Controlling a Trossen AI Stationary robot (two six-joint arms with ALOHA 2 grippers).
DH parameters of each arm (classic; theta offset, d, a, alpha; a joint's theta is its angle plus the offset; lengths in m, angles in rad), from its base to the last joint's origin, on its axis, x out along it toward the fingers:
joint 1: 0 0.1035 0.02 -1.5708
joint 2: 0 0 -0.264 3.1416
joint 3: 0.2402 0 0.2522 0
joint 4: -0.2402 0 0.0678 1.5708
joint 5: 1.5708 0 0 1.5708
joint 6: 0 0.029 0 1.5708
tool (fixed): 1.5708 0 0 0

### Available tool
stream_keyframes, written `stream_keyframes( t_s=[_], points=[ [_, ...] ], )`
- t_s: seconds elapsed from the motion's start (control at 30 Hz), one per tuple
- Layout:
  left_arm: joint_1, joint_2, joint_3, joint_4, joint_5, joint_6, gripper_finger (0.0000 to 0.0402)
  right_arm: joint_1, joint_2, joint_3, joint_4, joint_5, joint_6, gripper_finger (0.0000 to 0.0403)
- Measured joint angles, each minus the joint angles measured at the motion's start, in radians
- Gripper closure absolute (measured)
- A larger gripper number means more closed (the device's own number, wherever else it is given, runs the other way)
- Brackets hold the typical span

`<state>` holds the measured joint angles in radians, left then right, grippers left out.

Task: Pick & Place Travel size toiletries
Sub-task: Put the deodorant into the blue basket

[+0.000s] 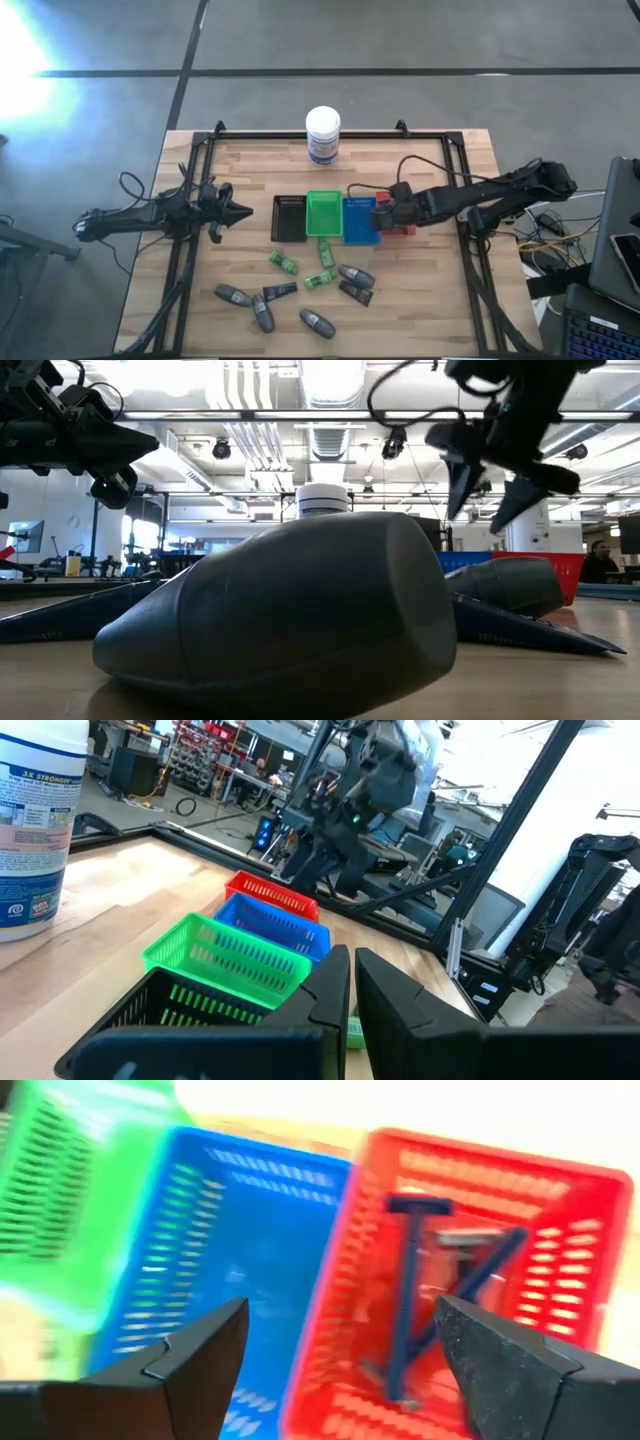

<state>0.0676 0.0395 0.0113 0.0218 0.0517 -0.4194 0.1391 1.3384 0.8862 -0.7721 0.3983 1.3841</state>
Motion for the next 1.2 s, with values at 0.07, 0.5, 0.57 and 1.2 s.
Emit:
stream_keyframes(
  t_s=[0.07, 0.5, 0.57, 1.2],
  points=[
    [0.0, 0.0, 0.0, 0.0, 0.0, 0.0, 0.0376, 0.009, -0.001, 0.032, 0.011, -0.022, -0.042, 0.0099],
    [0.0, 0.0, 0.0, 0.0, 0.0, 0.0, 0.0376, 0.111, 0.132, 0.163, 0.129, -0.168, -0.346, 0.0126],
    [0.0, 0.0, 0.0, 0.0, 0.0, 0.0, 0.0376, 0.133, 0.165, 0.18, 0.126, -0.172, -0.38, 0.013],
    [0.0, 0.0, 0.0, 0.0, 0.0, 0.0, 0.0376, 0.375, 0.378, 0.355, 0.005, -0.132, -0.496, 0.0144]
  ],
)
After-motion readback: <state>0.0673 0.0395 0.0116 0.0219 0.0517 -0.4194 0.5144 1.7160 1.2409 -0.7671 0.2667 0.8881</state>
